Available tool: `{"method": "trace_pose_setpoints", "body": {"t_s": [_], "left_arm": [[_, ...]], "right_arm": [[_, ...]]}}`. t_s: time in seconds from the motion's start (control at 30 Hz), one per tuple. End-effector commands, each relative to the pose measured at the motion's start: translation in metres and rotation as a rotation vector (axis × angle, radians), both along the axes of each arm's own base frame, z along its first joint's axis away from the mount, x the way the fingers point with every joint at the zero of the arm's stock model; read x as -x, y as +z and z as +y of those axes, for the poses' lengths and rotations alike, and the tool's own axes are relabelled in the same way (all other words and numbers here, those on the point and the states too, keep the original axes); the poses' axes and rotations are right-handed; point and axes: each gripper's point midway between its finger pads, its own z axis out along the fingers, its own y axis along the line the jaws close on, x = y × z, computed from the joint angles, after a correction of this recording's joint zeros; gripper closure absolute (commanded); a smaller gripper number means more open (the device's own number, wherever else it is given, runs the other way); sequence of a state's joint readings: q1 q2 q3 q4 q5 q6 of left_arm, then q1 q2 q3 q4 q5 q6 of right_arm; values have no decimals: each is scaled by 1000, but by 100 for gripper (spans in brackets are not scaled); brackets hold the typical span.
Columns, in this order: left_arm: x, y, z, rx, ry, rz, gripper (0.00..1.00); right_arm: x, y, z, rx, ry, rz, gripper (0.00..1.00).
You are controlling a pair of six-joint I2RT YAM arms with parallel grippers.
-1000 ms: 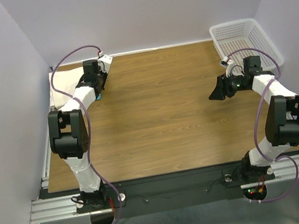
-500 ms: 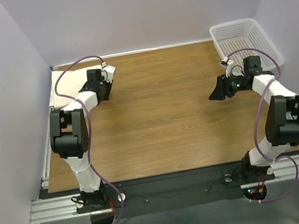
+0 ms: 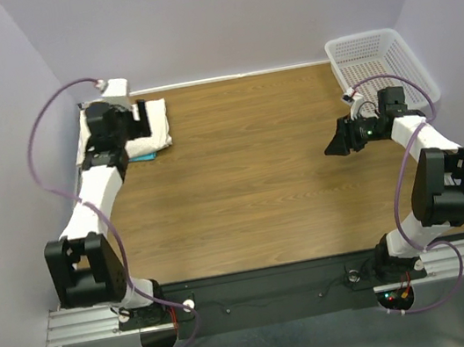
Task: Fold and stack the t-shirts
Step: Neatly place the folded tshirt to the corner
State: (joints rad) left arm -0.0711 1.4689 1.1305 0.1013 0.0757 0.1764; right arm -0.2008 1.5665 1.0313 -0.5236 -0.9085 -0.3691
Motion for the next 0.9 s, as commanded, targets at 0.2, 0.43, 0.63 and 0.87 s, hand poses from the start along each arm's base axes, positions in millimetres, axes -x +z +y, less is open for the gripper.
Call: {"method": "trace_pose_setpoints", "body": {"t_s": [0.2, 0.43, 0.63, 0.87], "left_arm": [[56, 32, 20, 359, -17, -79, 10], [104, 34, 23, 321, 15, -137, 11], [134, 45, 21, 301, 14, -208, 9], [150, 41, 16, 371, 25, -227, 1]], "right_arm": [[-5, 17, -9, 107, 5, -123, 42], [-9, 42, -27, 222, -63, -212, 42], [-6, 86, -38, 282, -170, -311, 40], [2, 128, -46, 295, -289, -392, 0]]}}
